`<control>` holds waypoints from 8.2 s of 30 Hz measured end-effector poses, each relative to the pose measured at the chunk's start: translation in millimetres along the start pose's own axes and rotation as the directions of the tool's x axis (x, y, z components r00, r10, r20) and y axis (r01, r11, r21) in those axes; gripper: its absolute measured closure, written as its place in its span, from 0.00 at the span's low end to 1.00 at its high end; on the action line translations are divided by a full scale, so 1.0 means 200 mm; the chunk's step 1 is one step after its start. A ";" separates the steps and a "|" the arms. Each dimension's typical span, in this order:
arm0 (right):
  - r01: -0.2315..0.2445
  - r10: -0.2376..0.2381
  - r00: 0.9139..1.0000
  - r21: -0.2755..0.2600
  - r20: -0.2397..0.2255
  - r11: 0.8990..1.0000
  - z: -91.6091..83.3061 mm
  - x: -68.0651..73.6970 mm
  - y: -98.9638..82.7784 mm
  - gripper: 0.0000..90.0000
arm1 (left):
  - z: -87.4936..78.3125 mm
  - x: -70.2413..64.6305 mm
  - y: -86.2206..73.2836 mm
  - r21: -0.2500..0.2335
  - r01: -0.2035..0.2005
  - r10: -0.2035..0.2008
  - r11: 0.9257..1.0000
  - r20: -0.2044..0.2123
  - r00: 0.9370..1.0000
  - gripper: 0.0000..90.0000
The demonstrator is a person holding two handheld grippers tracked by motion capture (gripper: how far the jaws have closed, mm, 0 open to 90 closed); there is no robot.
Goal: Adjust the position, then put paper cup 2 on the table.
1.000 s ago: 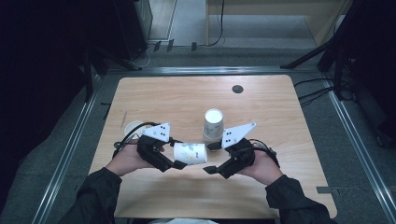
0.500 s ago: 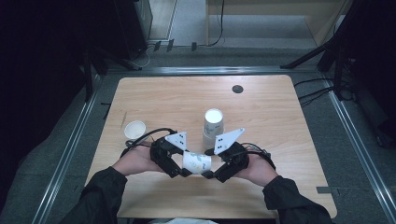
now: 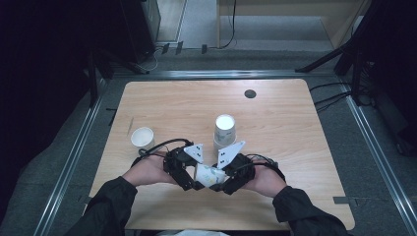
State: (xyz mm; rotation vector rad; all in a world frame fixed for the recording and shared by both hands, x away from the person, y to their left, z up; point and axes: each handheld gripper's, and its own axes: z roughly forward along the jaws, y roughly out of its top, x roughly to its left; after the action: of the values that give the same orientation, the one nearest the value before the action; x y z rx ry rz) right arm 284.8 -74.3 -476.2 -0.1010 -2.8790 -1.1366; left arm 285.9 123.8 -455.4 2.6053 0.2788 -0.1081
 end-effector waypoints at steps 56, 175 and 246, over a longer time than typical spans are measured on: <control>-0.107 0.099 0.994 -0.294 -0.043 0.950 -0.20 -0.04 0.00 0.39 | -0.18 0.01 -0.10 -0.498 0.146 -0.118 0.855 0.088 0.989 0.15; -0.211 0.262 0.920 -0.195 0.290 0.958 -0.42 -0.29 -0.25 0.22 | -0.38 0.13 -0.81 -0.109 0.476 -0.478 0.873 -0.387 0.788 0.25; -0.212 0.252 0.935 -0.175 0.250 0.961 -0.34 -0.13 -0.22 0.22 | -0.36 0.10 -0.32 -0.323 0.340 -0.422 0.883 -0.233 0.876 0.14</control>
State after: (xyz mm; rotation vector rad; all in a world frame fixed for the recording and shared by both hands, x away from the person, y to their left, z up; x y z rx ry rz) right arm 307.8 -153.8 -459.0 -0.6338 -2.8958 -1.3767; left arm 292.9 217.0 -427.2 2.2511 0.8615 0.1782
